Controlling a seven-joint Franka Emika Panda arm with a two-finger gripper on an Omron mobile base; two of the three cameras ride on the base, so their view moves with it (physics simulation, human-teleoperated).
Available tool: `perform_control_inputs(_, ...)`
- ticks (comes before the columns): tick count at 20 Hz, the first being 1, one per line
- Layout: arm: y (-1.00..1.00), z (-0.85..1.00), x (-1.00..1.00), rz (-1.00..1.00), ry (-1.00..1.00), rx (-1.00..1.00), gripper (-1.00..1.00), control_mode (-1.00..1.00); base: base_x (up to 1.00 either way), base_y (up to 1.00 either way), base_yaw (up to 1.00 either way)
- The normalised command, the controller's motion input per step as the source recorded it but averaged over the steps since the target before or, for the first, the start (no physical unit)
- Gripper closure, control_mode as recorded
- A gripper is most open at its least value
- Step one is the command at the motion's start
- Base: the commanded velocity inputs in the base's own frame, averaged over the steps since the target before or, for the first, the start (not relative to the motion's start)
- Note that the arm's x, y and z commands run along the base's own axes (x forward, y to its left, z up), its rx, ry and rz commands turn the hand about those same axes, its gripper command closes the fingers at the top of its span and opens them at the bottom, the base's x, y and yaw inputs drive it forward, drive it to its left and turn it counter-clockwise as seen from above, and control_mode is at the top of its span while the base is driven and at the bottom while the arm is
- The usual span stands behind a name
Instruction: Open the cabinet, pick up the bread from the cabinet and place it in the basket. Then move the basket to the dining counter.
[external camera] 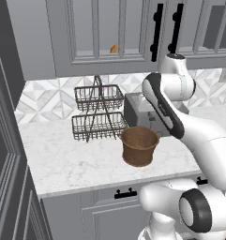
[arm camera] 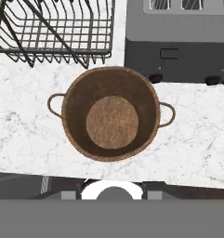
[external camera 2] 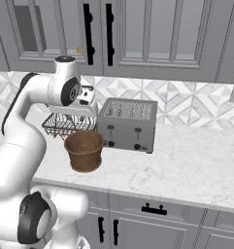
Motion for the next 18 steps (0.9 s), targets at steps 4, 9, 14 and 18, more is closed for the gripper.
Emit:
perform_control_inputs(4,0.00,0.03,-0.06,0.00,-0.07,-0.06,-1.00,-1.00,0.00,0.00,0.00)
perform_control_inputs(9,0.00,0.36,-0.10,0.00,-0.32,-0.12,-1.00,-1.00,0.00,0.00,0.00)
perform_control_inputs(14,-0.02,0.64,-0.04,0.04,-0.31,-0.02,-1.00,-1.00,0.00,0.00,0.00)
perform_control_inputs(18,-0.08,0.75,-0.22,0.06,-0.28,0.00,-1.00,-1.00,0.00,0.00,0.00)
